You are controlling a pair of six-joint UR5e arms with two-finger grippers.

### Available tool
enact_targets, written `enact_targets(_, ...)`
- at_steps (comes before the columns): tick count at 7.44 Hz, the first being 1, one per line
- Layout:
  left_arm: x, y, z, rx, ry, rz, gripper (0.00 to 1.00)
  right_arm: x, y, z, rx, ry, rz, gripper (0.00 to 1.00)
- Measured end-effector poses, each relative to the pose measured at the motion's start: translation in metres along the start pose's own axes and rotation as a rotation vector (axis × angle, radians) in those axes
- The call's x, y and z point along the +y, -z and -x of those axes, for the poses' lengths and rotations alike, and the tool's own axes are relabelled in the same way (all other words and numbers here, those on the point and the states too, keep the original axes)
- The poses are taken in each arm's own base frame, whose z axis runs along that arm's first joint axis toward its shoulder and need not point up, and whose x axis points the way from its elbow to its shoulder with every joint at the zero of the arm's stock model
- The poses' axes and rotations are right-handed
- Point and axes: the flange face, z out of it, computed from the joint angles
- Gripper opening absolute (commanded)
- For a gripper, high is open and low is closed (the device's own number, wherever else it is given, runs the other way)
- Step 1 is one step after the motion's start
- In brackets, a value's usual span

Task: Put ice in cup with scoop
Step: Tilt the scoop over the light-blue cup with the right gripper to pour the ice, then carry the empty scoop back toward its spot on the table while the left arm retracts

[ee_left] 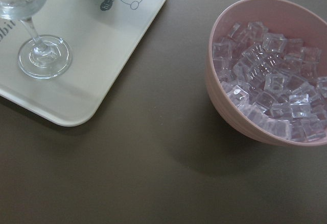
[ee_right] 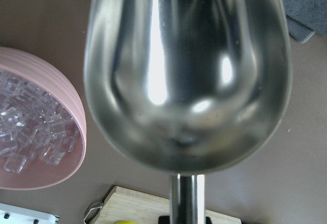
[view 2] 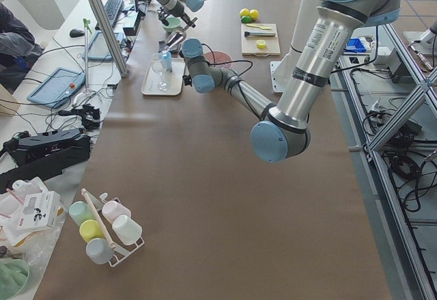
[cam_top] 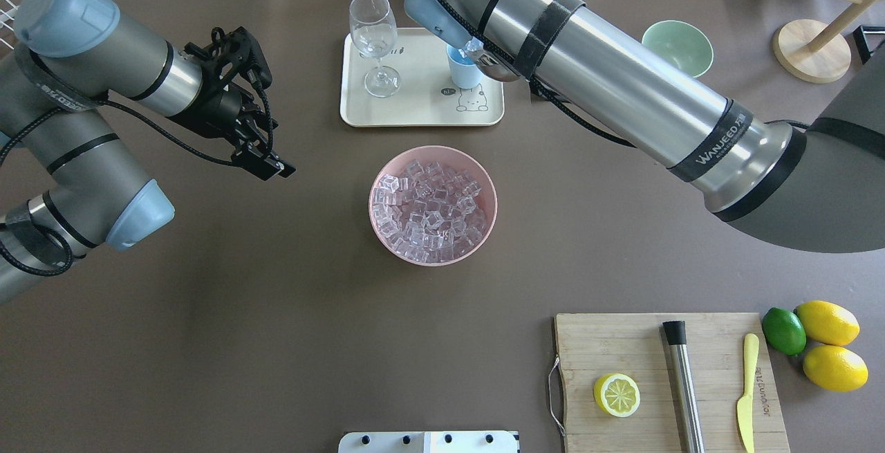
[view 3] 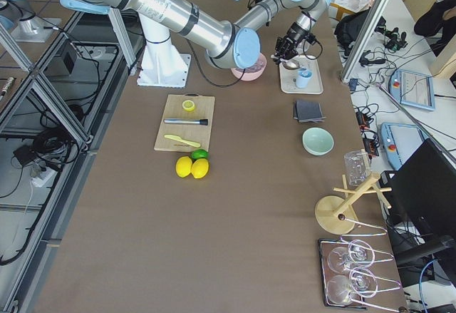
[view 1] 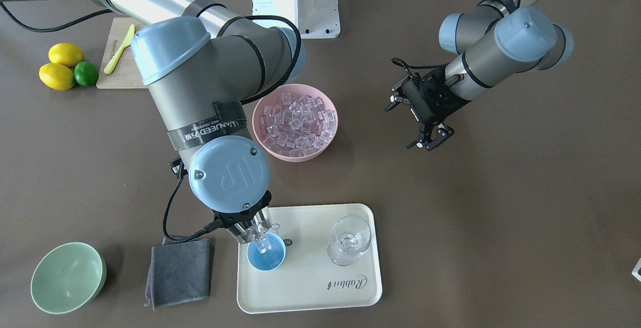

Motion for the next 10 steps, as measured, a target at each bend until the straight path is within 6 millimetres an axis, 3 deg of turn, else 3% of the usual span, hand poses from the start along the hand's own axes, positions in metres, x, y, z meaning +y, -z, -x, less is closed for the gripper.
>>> enact_targets(5,0.005,0.001,0.012,-0.033,0.054,0.044,0.98,0.001,0.015,-0.001,0.017,0.015,0.001,0.0)
enact_targets(8,0.024,0.035,0.06,-0.114,0.207,0.127,0.98,0.049,0.017,-0.056,0.003,-0.018,-0.072,0.0)
enact_targets(10,0.07,0.068,0.088,-0.159,0.333,0.197,0.98,0.105,-0.009,-0.107,-0.004,-0.047,-0.129,0.0)
